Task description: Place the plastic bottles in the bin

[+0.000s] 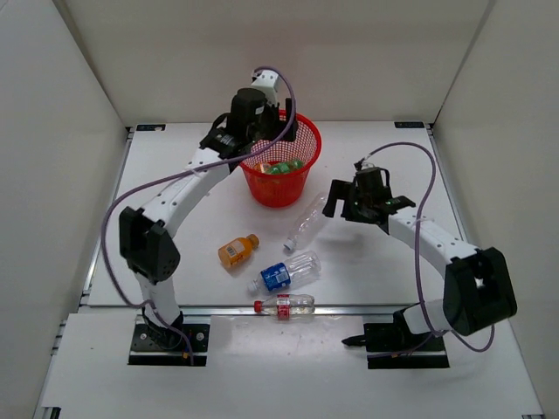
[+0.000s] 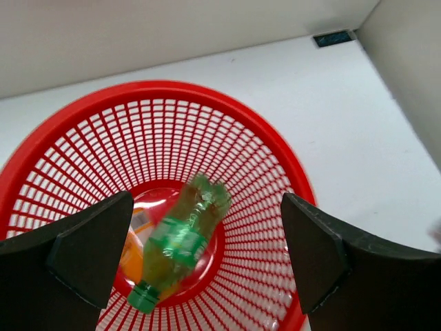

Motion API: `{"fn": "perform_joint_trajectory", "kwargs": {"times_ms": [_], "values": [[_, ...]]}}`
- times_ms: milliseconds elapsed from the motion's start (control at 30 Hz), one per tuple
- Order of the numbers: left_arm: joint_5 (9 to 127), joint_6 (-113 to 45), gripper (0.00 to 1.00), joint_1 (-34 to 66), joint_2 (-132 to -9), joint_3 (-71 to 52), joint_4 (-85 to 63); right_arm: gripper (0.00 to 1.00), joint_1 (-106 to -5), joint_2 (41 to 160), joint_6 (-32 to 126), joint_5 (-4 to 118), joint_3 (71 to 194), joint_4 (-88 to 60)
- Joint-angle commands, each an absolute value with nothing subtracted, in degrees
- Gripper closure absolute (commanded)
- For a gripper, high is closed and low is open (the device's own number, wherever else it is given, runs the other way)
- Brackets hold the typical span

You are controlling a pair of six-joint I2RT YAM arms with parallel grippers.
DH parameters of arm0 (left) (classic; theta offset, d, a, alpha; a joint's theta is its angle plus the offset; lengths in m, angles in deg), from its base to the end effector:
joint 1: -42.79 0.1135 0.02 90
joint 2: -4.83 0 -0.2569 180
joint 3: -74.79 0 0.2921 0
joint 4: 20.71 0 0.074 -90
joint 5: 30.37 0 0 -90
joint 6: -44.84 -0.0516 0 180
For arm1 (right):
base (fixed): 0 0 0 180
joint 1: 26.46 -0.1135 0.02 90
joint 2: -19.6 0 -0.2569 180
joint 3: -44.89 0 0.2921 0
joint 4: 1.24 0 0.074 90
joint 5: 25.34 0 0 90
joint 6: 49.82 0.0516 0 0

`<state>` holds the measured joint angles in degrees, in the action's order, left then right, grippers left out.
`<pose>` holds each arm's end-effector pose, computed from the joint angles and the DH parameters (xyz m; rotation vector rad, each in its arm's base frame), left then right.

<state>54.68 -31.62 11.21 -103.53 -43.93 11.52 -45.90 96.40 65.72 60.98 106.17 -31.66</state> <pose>0.4322 -0.2605 0.3631 0.2527 1.9600 -0.4336 0.3101 0.1130 0.1953 0.0972 2.4156 0.4459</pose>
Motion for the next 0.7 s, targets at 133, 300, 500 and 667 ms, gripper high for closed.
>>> {"fn": "perform_joint_trajectory", "kwargs": {"times_ms": [133,300,500,667], "values": [[53.9,-30.7,0.02,11.8,-76.2,-24.0,10.4,0.01,-50.8,106.1,75.3,64.3,113.2,-21.1],[51.6,-25.9,0.01,15.8,-60.2,-5.4,17.2,0.01,-53.9,112.8,79.6,70.1,116.2,-21.3],[56.9,-22.2,0.01,24.5,-47.2,13.2,23.1,0.01,-55.1,116.6,83.6,72.0,110.6,-12.1],[59.5,-19.5,0.02,26.9,-42.7,18.5,24.4,0.06,-56.3,119.4,84.0,77.3,109.7,-9.8]]}}
